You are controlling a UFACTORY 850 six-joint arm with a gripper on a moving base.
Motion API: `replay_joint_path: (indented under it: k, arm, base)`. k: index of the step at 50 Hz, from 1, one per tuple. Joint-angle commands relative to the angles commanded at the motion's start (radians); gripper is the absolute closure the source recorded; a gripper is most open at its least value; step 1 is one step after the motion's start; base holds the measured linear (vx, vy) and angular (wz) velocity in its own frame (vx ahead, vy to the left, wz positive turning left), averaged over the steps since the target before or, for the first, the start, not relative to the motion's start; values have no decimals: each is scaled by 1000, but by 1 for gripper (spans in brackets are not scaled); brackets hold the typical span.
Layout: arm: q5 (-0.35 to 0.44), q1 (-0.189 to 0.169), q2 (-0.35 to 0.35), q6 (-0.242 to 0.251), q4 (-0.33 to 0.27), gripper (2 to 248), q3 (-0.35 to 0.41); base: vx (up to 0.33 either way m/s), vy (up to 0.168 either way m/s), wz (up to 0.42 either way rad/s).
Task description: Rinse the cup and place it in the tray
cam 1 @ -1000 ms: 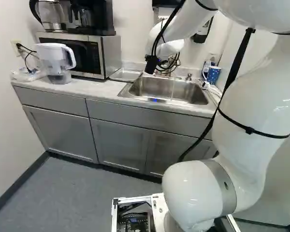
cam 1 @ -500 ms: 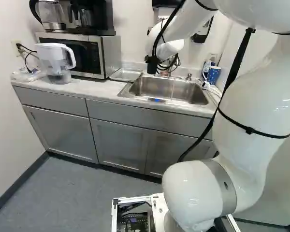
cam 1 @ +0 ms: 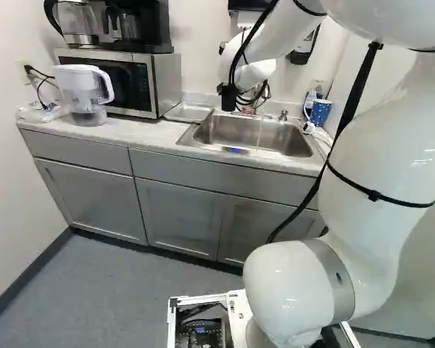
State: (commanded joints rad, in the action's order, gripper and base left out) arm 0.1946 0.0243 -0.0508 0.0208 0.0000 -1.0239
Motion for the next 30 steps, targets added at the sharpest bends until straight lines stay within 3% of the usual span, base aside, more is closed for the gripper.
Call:
replay_joint_path:
  k: [30]
  arm:
    - [0,68,-58,0,0,126,-60]
  base:
    - [0,0,0]
